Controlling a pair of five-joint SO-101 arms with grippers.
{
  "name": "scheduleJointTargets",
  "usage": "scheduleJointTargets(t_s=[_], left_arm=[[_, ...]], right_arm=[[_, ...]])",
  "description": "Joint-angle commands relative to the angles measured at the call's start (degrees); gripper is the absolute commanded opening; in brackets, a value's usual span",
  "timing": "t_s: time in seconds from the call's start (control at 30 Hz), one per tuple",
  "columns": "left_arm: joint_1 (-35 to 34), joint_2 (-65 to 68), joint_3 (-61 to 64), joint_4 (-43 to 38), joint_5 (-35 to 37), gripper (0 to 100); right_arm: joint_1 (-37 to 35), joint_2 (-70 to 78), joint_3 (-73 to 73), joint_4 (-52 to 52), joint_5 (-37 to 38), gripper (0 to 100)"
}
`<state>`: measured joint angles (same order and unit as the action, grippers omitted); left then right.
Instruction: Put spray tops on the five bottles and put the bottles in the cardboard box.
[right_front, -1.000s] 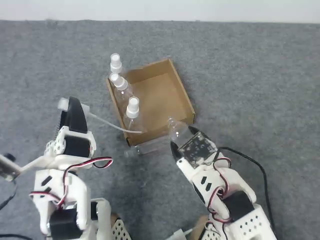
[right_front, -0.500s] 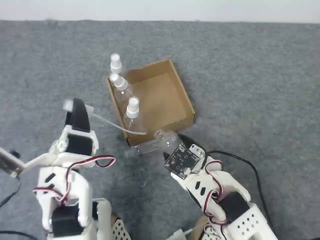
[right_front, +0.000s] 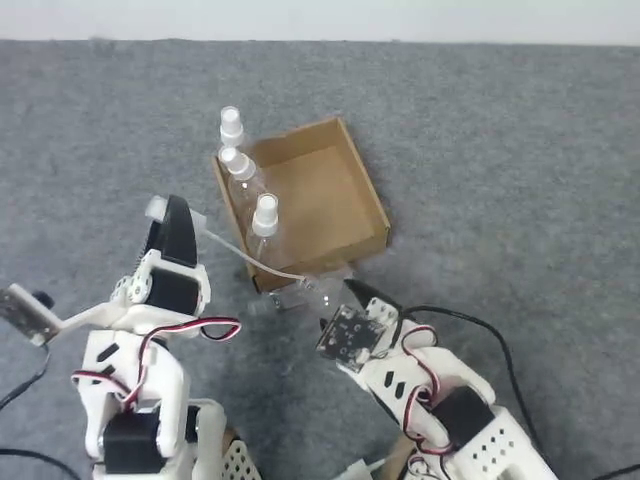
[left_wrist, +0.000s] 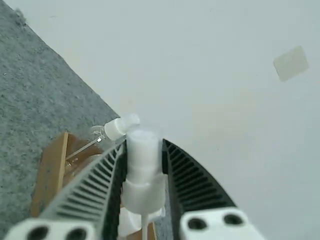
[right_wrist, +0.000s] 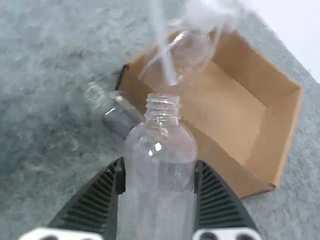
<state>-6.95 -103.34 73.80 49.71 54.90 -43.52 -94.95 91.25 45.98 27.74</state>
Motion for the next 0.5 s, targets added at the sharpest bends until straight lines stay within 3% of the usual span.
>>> scheduleJointTargets(t_s=[0.0,0.33,0.47], left_arm=[[-0.35,-1.05,0.13,-0.88,-0.70,1],[-0.44,-1.14,0.13,0.79,-0.79,1],[-3.69,-1.14,0.13,0.35,-0.62,1]], right_arm=[[-0.75,-1.36,-0.53,-2.33,2.37,4.4],[-0.57,-1.36,1.05,-5.23,2.46,4.4],[-0.57,-1.36,1.05,-5.23,2.46,4.4]])
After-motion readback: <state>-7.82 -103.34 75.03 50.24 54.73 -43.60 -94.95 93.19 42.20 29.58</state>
